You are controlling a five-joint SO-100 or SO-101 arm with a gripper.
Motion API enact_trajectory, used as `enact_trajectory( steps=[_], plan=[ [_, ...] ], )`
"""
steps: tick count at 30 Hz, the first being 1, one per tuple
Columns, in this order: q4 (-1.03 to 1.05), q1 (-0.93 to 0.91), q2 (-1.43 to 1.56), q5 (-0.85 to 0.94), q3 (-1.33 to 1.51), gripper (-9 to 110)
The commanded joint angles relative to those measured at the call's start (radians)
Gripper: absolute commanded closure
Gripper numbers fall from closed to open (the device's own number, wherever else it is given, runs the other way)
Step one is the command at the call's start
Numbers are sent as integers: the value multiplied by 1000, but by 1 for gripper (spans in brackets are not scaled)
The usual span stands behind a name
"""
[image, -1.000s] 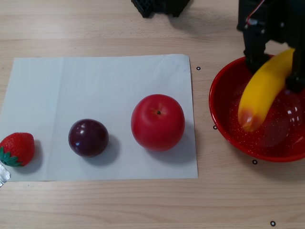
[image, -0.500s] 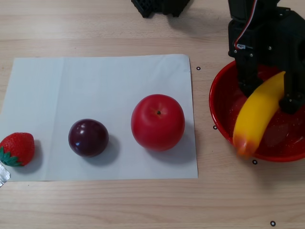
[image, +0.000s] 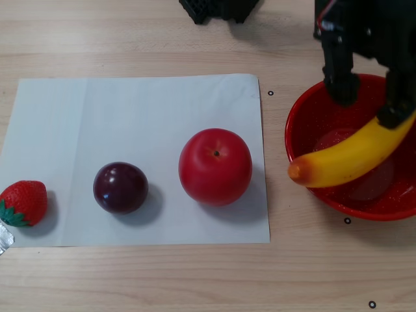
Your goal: Grasp the banana and put it in the red bowl.
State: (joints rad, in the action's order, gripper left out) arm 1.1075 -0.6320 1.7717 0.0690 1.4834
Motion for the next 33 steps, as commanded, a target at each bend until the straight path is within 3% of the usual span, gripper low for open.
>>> enact_trajectory(
  steps=[1,5,22,33],
  plan=[
    [69,18,138,25,-152,89],
    [163,32,160,46,-222,101],
    [563,193,273,66,-420,101],
    [431,330,598,14,-48,101]
  ],
)
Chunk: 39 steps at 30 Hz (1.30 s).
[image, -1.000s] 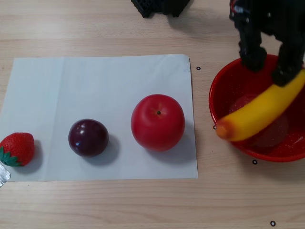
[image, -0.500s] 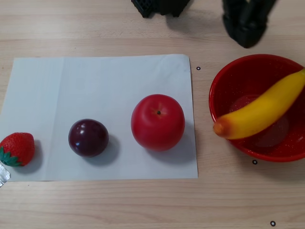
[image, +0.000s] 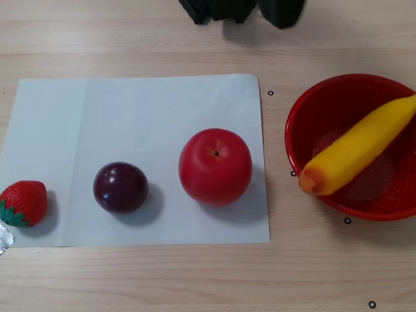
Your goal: Grasp the banana and put it in the red bowl.
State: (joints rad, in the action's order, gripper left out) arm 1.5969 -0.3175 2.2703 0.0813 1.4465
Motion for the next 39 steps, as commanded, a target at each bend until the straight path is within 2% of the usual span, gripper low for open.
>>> enact_trajectory(
  steps=[1,10,20,28,36,39],
  plan=[
    [-80,23,137,0,40,101],
    [-390,98,423,-9,517,101],
    [-1029,117,706,31,1155,101],
    [-1410,112,822,80,1471,101],
    [-1528,123,930,132,1635,101],
    [-1459,126,980,146,1655,101]
  ],
)
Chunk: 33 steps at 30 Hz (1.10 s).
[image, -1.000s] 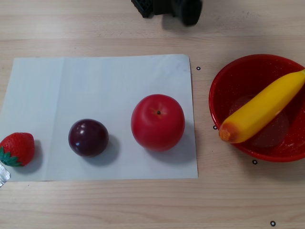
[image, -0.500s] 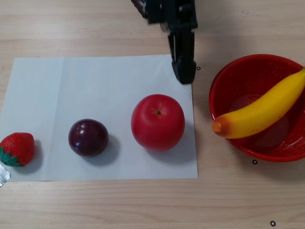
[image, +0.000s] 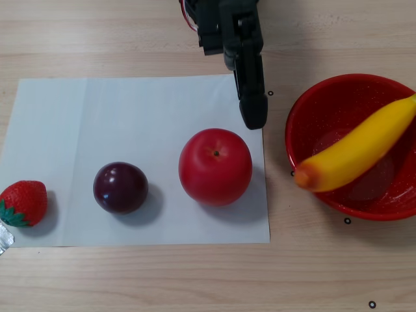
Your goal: Grasp the banana and put it in the red bowl.
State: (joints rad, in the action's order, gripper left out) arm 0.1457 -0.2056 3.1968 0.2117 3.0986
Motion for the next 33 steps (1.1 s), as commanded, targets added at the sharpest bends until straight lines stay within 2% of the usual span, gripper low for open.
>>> enact_trajectory(
  steps=[1,23,33],
  plan=[
    [23,14,71,26,3,101],
    [723,-2,81,-89,5,101],
    [742,-5,80,-77,5,101]
  ],
)
